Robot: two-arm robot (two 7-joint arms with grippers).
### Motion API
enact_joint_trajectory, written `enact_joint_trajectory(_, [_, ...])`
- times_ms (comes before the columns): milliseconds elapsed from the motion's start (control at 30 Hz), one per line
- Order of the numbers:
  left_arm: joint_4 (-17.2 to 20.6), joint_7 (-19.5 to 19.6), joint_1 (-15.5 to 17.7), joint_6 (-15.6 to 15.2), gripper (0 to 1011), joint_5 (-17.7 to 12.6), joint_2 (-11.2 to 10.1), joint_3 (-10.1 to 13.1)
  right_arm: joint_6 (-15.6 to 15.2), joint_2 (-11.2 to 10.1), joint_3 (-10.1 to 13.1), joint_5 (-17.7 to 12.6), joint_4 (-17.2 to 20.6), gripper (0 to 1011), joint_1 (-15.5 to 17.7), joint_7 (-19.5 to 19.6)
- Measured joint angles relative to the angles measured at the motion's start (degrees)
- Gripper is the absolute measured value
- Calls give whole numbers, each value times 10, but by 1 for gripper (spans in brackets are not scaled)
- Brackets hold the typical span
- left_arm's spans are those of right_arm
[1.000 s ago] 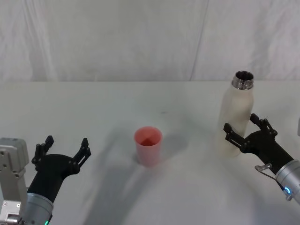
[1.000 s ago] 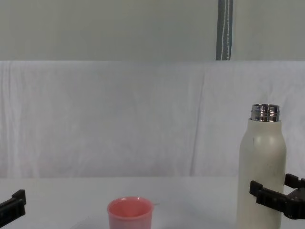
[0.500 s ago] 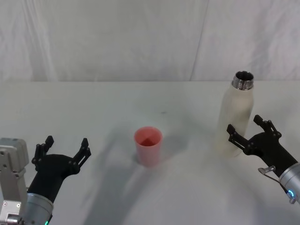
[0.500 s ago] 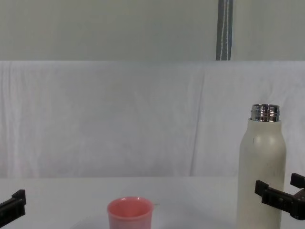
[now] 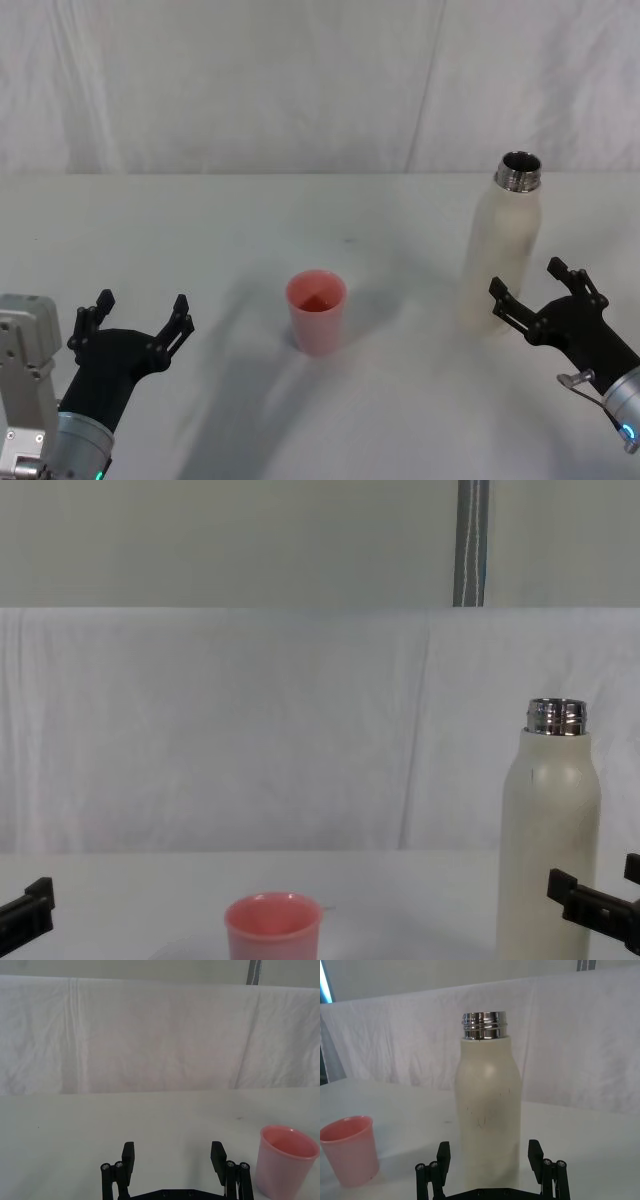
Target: Grasp the thermos with one hand and pour water into the cup lid.
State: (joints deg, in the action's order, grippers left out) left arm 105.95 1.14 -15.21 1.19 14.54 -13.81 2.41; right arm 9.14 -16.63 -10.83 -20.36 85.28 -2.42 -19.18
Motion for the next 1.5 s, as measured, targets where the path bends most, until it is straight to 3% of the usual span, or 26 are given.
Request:
enact_joint_trajectory(733, [0, 0, 0, 0, 1001, 0, 0, 0, 4, 8, 5, 21, 46, 1002, 53, 24])
enact_joint_trajectory(1500, [0, 0, 0, 0, 1001, 0, 0, 0, 5, 10, 4, 26, 48, 1002, 55, 26])
